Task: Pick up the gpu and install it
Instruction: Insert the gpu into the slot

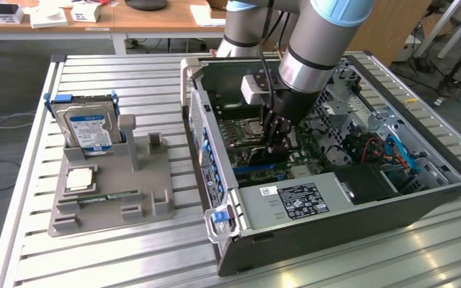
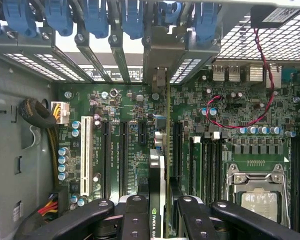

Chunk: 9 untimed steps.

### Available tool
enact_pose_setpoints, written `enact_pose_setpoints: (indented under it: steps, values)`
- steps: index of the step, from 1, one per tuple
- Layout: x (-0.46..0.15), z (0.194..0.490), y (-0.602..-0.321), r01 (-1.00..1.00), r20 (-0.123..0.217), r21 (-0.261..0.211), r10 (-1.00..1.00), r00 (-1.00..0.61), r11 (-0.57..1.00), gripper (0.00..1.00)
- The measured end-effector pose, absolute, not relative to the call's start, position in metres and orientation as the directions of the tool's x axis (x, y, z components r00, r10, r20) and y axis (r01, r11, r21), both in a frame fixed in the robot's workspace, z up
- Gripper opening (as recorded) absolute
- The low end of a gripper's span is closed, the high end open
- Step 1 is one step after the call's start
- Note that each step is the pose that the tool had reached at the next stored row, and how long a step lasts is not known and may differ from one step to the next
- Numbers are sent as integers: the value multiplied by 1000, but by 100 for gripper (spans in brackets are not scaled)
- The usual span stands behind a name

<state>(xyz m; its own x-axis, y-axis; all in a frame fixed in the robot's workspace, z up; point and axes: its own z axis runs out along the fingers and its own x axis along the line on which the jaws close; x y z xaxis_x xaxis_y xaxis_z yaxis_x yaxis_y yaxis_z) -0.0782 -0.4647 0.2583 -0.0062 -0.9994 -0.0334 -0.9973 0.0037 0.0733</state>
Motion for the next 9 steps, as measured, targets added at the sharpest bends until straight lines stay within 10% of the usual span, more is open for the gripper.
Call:
enact_pose_setpoints:
  steps: [9]
  values:
    - [-79, 258, -465, -997, -33, 73, -999, -6, 4, 27]
